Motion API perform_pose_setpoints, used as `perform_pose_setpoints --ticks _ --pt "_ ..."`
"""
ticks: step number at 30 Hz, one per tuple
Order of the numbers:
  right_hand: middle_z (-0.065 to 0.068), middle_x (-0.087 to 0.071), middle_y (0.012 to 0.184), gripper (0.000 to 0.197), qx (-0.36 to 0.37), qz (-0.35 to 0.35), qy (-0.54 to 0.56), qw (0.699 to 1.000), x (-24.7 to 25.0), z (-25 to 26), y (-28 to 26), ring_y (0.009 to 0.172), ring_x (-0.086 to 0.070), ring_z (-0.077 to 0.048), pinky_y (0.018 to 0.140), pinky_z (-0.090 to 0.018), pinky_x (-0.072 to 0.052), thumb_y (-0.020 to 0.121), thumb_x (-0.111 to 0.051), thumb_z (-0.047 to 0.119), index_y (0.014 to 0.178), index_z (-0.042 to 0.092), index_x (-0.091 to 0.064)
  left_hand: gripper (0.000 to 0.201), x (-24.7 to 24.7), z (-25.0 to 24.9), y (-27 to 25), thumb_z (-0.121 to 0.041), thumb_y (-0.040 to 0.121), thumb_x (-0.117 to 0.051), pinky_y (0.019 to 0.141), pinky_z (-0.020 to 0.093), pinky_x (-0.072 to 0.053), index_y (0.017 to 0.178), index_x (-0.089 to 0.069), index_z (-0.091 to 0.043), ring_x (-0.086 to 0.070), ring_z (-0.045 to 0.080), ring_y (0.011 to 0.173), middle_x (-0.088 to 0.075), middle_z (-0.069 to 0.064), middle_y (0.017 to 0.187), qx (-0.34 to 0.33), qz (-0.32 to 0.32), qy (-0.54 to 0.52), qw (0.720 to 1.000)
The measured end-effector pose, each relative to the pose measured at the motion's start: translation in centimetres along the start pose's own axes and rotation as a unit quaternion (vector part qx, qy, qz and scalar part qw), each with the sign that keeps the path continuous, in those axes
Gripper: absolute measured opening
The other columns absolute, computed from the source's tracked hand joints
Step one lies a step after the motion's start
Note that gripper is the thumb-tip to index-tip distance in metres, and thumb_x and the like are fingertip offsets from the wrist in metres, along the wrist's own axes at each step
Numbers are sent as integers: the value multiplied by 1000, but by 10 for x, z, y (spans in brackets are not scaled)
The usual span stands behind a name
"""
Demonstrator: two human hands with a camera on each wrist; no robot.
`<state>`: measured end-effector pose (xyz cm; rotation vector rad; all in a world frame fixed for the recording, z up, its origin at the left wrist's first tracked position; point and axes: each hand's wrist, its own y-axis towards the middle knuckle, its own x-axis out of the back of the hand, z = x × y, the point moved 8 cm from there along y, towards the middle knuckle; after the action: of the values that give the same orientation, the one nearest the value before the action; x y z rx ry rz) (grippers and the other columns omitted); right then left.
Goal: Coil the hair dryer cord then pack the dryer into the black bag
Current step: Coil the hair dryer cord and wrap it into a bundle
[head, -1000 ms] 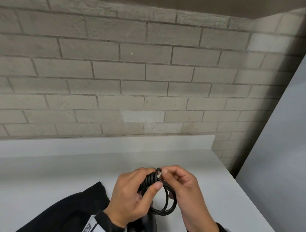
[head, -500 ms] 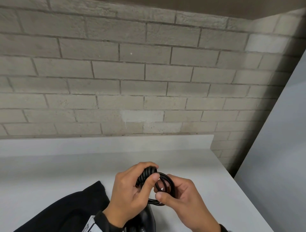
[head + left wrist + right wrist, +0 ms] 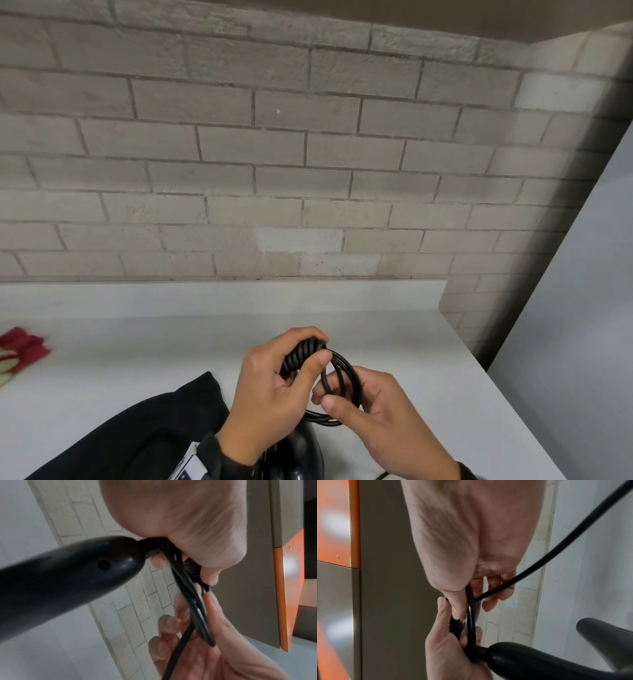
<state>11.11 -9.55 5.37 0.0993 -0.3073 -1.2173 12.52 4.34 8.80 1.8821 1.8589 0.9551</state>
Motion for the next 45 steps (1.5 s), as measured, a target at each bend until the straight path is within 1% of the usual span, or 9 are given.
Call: perform_pose_setpoints --ticks 8,13,19,23,26,29,36,40,45 --pt "-11 -72 90 18 4 -58 23 998 0 -16 -1 90 -67 -31 85 -41 -53 83 -69 29 95 17 -74 16 -2 2 -5 -43 85 -65 62 35 -56 99 -67 -35 -69 17 67 -70 -4 79 31 23 -24 999" --pt "4 -70 82 11 5 27 16 999 -5 -3 -2 80 -63 -7 76 -16 -46 92 -63 15 89 21 -72 24 -10 2 -8 -36 88 -66 61 32 -56 112 -68 -33 -63 19 52 -65 -4 59 70 73 -72 992" --pt "5 -71 93 20 14 -71 -60 996 4 -6 -2 88 -65 -9 82 -23 -47 82 -71 27 101 30 -70 18 -9 4 -6 -43 87 -65 65 49 -54 102 -69 -33 -66 23 66 -71 -4 80 56 44 -33 997" --pt "13 -54 90 28 147 -351 -263 887 13 19 -27 79 -55 -10 69 -14 -43 68 -79 36 89 37 -59 24 -4 6 -7 -54 83 -62 64 44 -55 101 -66 -38 -66 26 67 -72 -12 89 55 -29 6 998" --pt "1 -54 76 20 214 -353 -430 803 -14 30 -29 64 -48 -18 46 -29 -43 90 -60 34 88 22 -76 26 -5 4 -9 -57 82 -61 60 39 -56 102 -64 -41 -66 24 62 -71 -16 88 48 -59 33 997" --pt "2 -54 76 36 146 -316 -457 819 -16 20 -21 65 -47 -16 41 -26 -40 97 -45 39 94 22 -76 26 -5 5 -11 -57 83 -60 59 38 -56 103 -62 -41 -66 21 61 -71 -17 87 38 -70 46 996" --pt "14 -50 57 26 -172 -122 -61 976 0 0 -10 54 -43 -1 56 -10 -35 92 -65 27 67 20 -66 23 -1 2 -5 -51 89 -61 52 37 -52 103 -65 -32 -63 18 59 -68 -13 84 -34 -60 67 995" --pt "-11 -55 73 28 -256 -48 254 932 5 6 -15 69 -50 -20 65 -32 -43 86 -62 26 65 8 -60 24 -2 0 -5 -51 91 -61 53 38 -51 101 -67 -30 -62 20 57 -67 -12 81 -51 -41 34 997" --pt "-18 -55 64 38 -246 -35 271 930 5 4 -17 68 -54 -30 79 -41 -53 95 -51 27 60 11 -49 30 -10 5 -1 -50 90 -64 56 30 -54 110 -70 -29 -65 11 59 -70 -16 83 -38 -19 26 999"
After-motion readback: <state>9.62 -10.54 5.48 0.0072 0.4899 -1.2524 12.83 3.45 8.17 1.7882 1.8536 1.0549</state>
